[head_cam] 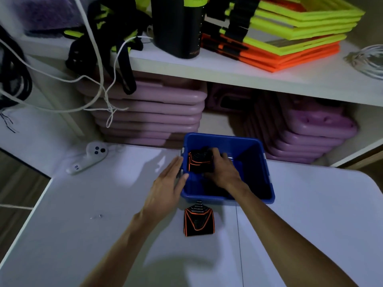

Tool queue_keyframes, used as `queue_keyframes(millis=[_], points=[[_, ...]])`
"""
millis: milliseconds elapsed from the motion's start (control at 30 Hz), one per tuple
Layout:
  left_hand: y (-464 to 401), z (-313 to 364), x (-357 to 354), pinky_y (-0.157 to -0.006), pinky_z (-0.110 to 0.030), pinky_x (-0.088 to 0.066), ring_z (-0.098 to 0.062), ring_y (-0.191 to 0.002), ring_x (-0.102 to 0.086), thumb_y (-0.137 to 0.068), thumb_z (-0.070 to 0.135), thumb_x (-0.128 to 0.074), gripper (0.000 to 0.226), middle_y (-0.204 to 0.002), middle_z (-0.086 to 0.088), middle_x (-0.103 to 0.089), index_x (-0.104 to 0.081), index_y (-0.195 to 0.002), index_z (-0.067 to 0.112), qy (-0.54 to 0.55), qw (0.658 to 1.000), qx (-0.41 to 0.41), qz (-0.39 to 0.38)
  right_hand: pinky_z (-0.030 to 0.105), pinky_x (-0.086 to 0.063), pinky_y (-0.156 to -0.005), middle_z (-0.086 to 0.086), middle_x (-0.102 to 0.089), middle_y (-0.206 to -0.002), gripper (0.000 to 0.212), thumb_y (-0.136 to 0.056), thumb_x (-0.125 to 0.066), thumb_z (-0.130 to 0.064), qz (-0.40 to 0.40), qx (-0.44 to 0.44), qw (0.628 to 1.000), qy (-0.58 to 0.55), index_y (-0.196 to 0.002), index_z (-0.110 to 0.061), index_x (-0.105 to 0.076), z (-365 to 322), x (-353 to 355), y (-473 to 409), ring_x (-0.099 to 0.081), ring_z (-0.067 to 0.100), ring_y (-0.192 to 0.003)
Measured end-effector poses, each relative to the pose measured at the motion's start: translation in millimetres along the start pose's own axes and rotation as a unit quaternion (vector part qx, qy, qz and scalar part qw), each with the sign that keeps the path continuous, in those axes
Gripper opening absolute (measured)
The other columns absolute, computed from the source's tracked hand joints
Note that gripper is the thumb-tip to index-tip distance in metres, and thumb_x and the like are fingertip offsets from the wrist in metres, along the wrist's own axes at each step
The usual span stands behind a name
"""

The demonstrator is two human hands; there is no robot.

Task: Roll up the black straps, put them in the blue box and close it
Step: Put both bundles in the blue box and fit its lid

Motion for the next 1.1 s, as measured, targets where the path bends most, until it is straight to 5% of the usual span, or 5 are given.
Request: queue_keyframes(millis=[200, 333, 467, 600, 1100], points=[[58, 4, 2, -0.108, -0.039, -0.038, -0.019, -0.129, -0.043, -0.094, 0.037, -0.043, 0.046, -0.134, -0.004, -0.048, -0.048, -0.132, 0.012, -0.016, 0.993, -0.005, 0.114, 0.028, -0.046, -0.085, -0.004, -0.05, -0.11, 0.026, -0.094, -0.059, -0.029, 0.219, 0.143, 0.957, -0.123, -0.118, -0.024, -0.054, 1, 22, 99, -0.054, 0.016, -0.102], [105, -9, -27, -0.104, -0.043, -0.041, -0.026, -0.127, -0.045, -0.087, 0.036, -0.06, 0.054, -0.133, -0.009, -0.049, -0.045, -0.131, 0.01, -0.064, 0.995, -0.047, 0.055, 0.006, -0.039, -0.069, -0.019, -0.048, -0.096, 0.017, -0.094, -0.061, -0.023, 0.178, 0.193, 0.954, -0.143, -0.11, -0.02, -0.059, 26, -9, 156, -0.052, -0.009, -0.083], [115, -17, -56, -0.114, -0.034, -0.029, -0.016, -0.142, -0.026, -0.074, 0.035, -0.072, 0.092, -0.155, 0.0, -0.028, -0.02, -0.148, 0.022, -0.106, 0.99, -0.014, -0.093, 0.024, -0.043, -0.094, -0.013, -0.043, -0.133, 0.059, -0.085, -0.065, -0.039, 0.027, 0.157, 0.983, -0.095, -0.137, -0.038, -0.037, 57, -50, 162, -0.043, -0.003, -0.117], [108, -18, -72, -0.106, -0.043, -0.041, -0.023, -0.133, -0.041, -0.08, 0.022, -0.066, 0.074, -0.148, -0.006, -0.041, -0.031, -0.145, 0.015, -0.114, 0.99, 0.001, -0.083, 0.042, -0.036, -0.111, -0.001, -0.017, -0.159, 0.106, -0.078, -0.076, -0.032, -0.044, 0.153, 0.987, 0.017, -0.152, -0.029, -0.002, 59, -70, 151, -0.024, 0.019, -0.141], [104, 63, -9, -0.107, -0.03, -0.04, -0.015, -0.128, -0.046, -0.09, 0.04, -0.057, 0.055, -0.14, -0.003, -0.049, -0.048, -0.136, 0.012, -0.095, 0.983, -0.156, 0.033, 0.035, -0.05, -0.096, 0.0, -0.04, -0.14, 0.068, -0.087, -0.066, -0.035, 0.083, 0.301, 0.95, -0.009, -0.146, -0.022, -0.035, 45, -2, 163, -0.051, 0.018, -0.12]])
Point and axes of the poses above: each hand's wrist, its own y-axis away from the middle knuckle, its own x-axis out of the back of the hand, z = x × y, the point moved 2 cm from there along -y, towards the middle knuckle
